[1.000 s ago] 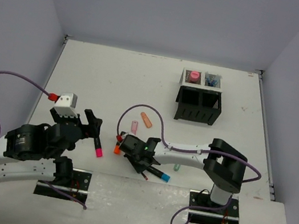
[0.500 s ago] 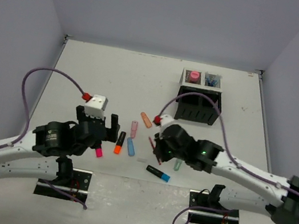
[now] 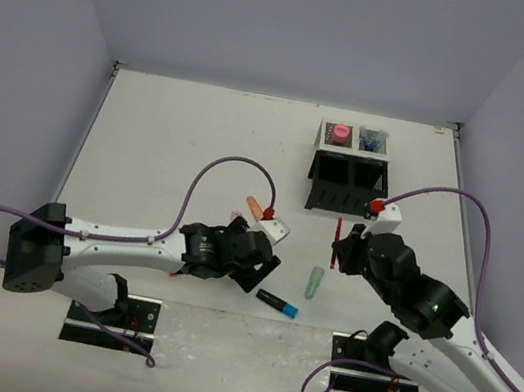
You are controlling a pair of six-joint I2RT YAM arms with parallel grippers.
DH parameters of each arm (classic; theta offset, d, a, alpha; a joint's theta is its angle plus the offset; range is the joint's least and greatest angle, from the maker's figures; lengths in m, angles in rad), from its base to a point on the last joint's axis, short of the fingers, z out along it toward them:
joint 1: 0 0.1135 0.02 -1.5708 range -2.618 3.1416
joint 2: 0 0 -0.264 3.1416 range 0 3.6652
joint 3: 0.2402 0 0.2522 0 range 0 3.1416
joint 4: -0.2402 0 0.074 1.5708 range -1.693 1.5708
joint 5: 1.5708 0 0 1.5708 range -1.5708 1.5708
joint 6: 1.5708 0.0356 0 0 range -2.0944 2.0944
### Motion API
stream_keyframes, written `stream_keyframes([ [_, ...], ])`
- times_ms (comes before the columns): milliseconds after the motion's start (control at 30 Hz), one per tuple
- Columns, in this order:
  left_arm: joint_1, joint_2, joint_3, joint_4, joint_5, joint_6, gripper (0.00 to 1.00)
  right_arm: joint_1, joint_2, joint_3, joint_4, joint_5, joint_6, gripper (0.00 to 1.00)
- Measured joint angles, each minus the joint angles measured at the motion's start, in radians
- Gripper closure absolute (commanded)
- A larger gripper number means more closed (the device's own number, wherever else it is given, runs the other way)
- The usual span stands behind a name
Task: Sort the stationery into containers
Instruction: Close the pen cap on the pen.
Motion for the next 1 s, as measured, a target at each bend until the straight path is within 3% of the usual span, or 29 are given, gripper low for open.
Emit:
stream_keyframes([
  [233, -0.005, 0.022, 0.048, 0.019, 0.049, 0.094, 0.05, -0.001, 0.02, -0.012, -0.012, -0.021, -0.001, 1.0],
  [367, -0.007, 0.067, 0.124, -0.024, -0.009, 0.01, 0.02, -0.001, 0.024, -0.015, -0.012, -0.027, -0.001, 1.0],
  [433, -0.007, 0.102, 0.191, -0.101, -0.07, -0.139, 0.01, -0.001, 0.024, -0.015, -0.012, -0.027, -0.001, 1.0],
  [567, -0.009, 0.178, 0.345, -0.358, -0.167, -0.589, 0.0, -0.001, 0.024, -0.015, -0.008, -0.028, -0.001, 1.0],
  [700, -0.009, 0.226, 0.397, -0.528, -0.143, -0.977, 0.03, -0.001, 0.021, -0.02, 0.003, -0.034, -0.001, 1.0],
  [833, -0.009, 0.266, 0.371, -0.568, -0.059, -1.22, 0.19, -0.001, 0.012, -0.029, 0.014, -0.058, -0.004, 1.0],
  [1000, -0.009, 0.319, 0.325, -0.565, 0.019, -1.387, 0.19, -0.001, 0.007, -0.029, 0.029, -0.101, -0.018, 1.0],
])
